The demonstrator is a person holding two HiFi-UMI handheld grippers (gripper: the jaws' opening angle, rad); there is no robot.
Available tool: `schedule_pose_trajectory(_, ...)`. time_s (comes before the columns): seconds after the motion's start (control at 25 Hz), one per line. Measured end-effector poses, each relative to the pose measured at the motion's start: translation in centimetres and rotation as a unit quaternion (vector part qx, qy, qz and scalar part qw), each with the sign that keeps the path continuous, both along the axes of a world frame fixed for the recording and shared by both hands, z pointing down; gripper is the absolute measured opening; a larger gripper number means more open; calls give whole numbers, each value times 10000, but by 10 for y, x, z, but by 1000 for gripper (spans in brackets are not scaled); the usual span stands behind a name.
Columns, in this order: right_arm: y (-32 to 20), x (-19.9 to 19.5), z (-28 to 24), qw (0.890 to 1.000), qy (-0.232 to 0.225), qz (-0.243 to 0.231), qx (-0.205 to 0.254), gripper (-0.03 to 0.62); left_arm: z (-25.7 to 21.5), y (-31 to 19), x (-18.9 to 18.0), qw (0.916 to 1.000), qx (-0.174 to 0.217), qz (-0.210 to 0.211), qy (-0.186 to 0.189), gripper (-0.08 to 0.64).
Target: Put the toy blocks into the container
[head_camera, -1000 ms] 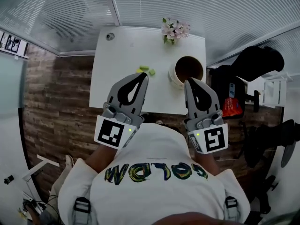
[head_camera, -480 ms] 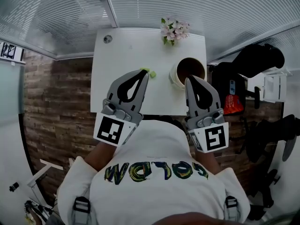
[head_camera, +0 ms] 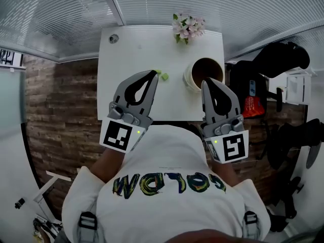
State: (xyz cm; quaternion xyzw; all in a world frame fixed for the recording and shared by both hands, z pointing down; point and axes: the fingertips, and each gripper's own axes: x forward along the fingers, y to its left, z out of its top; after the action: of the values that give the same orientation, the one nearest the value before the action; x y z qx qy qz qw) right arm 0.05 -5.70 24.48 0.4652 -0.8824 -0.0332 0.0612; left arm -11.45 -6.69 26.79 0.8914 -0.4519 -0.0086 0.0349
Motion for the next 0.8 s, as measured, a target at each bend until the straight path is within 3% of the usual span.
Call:
schedule_pose_trajectory(0.52, -10, -1, 14, 9999, 9, 97, -128, 8, 50, -22, 2, 9988, -293, 293, -247, 25)
schedule_pose_trajectory(0.8, -14, -6, 28, 9996, 33, 82, -257, 8, 110, -35, 3, 9955, -508, 578, -545, 62)
